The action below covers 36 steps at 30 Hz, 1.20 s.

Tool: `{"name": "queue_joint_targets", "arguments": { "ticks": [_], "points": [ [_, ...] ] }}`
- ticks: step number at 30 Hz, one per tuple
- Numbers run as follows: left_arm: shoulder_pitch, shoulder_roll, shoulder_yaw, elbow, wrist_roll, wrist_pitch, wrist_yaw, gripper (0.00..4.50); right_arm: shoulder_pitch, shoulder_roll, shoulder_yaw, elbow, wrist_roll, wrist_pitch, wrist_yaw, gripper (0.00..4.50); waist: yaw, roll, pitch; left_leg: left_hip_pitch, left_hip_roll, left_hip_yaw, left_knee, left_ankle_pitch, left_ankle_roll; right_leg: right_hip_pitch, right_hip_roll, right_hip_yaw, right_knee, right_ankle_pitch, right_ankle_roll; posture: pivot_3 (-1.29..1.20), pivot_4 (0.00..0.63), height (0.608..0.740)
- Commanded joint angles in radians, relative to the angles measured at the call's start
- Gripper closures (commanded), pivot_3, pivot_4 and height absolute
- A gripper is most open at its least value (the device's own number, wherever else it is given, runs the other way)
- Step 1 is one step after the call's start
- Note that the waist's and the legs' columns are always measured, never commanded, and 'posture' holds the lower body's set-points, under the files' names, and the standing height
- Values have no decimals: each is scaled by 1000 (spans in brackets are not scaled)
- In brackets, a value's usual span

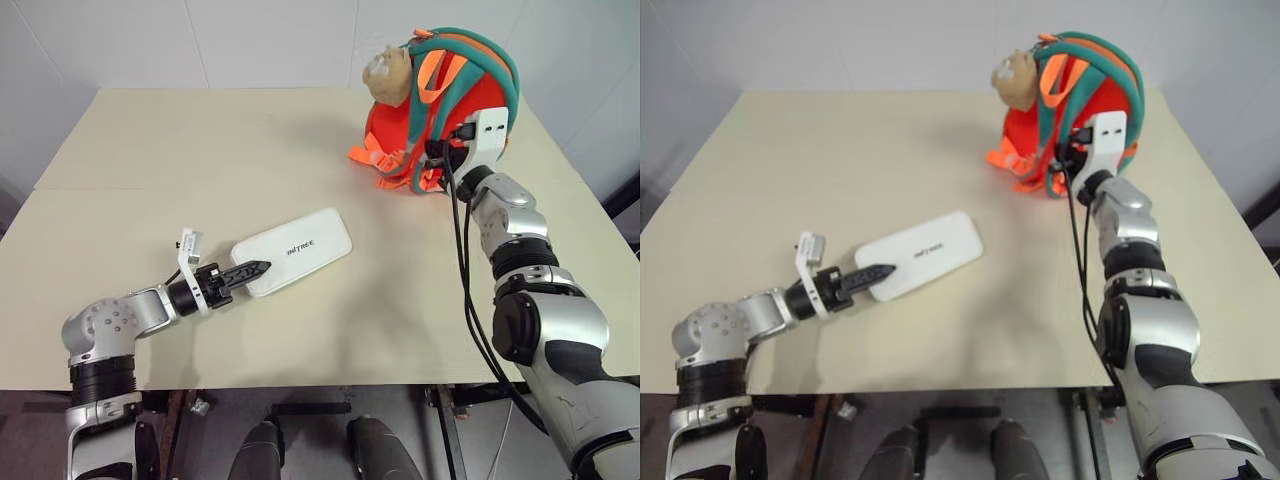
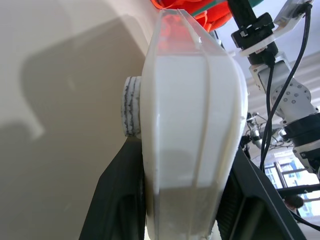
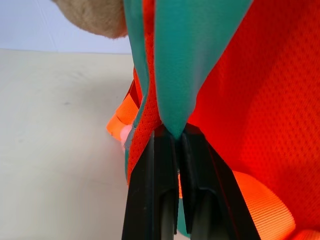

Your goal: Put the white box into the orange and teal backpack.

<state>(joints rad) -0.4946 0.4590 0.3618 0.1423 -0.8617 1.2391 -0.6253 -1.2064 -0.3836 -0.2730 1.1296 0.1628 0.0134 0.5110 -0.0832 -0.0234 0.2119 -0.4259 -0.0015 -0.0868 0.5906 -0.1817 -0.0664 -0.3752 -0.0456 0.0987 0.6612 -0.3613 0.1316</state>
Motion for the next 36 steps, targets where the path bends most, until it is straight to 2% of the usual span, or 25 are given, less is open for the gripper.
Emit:
{"name": "queue_joint_targets", "arguments": {
  "ticks": [1,5,7,12,16,21,36],
  "points": [
    [-22,11,-21,12,6,-13,-12,3187,-27,14,0,-67,31,16,32,3410,-1,0,0,0,0,0,0,0,0,0,0,0,0,0,0,0,150,740],
    [-19,22,-23,11,2,-13,-17,3187,-4,13,22,-114,34,46,80,2036,0,0,0,0,0,0,-1,0,0,0,0,0,-1,0,0,0,150,740],
    [8,33,-4,-3,-3,-11,-13,3187,40,-43,39,-166,28,79,144,1379,0,0,0,0,0,0,-1,0,0,0,0,0,-1,0,0,0,150,740],
    [57,43,25,-29,-17,-13,-1,3187,96,-166,37,-241,34,139,188,1379,11,0,0,0,0,0,-2,0,1,0,-1,0,-3,0,0,0,150,740],
    [70,37,34,-34,-21,-15,7,3187,102,-206,40,-245,33,150,191,1379,0,0,0,2,0,2,-1,0,1,1,0,1,-1,0,-1,0,150,740],
    [45,25,12,-18,-17,-22,6,3187,31,-156,21,-116,35,108,121,1379,-2,0,0,5,1,4,-1,0,1,2,1,3,-1,1,-1,0,150,740],
    [36,59,22,-14,-22,-16,4,3187,-169,-39,5,139,17,23,42,1379,-3,0,0,4,1,5,-3,0,1,1,1,4,-2,2,-1,0,150,740]
  ]
}}
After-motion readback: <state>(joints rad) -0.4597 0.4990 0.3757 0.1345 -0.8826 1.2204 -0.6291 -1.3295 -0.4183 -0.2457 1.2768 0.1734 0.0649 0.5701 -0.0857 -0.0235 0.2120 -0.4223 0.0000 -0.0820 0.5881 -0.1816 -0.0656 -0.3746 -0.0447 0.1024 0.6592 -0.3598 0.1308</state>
